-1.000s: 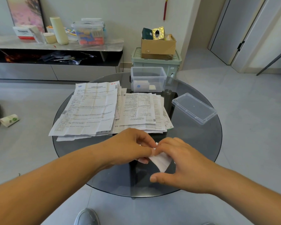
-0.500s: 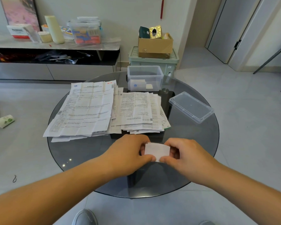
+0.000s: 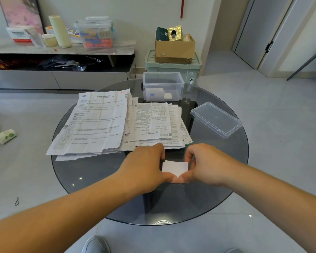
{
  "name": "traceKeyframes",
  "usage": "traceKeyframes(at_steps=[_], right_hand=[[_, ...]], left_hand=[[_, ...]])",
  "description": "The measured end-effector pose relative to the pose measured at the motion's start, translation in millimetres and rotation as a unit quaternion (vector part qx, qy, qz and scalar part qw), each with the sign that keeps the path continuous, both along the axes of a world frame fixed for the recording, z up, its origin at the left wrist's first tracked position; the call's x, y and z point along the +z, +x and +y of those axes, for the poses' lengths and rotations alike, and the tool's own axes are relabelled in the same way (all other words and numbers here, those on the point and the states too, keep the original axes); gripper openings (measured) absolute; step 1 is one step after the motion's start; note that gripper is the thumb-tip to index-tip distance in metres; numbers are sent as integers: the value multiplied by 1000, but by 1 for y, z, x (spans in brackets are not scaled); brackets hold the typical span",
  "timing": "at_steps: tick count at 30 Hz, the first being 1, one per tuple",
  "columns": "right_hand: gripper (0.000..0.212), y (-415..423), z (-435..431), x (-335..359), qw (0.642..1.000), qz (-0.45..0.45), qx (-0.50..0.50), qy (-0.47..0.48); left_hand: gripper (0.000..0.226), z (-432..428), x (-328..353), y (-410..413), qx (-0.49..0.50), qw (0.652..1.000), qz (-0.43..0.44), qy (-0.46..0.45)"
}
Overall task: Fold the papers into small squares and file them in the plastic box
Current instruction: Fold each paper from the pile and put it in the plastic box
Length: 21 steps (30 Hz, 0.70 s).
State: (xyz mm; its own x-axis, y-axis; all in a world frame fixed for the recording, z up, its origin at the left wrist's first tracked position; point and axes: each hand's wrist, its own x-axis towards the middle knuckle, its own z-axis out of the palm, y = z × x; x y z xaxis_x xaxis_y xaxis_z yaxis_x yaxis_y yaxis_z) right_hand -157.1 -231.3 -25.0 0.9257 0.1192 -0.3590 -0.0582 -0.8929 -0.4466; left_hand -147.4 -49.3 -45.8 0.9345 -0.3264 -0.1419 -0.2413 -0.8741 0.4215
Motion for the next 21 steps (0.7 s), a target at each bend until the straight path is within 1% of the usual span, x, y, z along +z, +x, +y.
traceKeyframes(at_steps=[4, 10, 16, 21], right_hand=[[44, 4, 1, 2, 1000, 20, -8, -7], [51, 5, -1, 5, 999, 23, 4, -42], [45, 9, -6, 8, 997, 57, 20, -45], [44, 11, -7, 5, 998, 59, 16, -33]], left_hand=[[55, 3, 2, 6, 0, 999, 28, -20], [47, 8, 4, 10, -27, 997, 59, -32], [44, 10, 5, 11, -28, 996, 75, -48], [44, 11, 6, 10, -31, 996, 69, -46]])
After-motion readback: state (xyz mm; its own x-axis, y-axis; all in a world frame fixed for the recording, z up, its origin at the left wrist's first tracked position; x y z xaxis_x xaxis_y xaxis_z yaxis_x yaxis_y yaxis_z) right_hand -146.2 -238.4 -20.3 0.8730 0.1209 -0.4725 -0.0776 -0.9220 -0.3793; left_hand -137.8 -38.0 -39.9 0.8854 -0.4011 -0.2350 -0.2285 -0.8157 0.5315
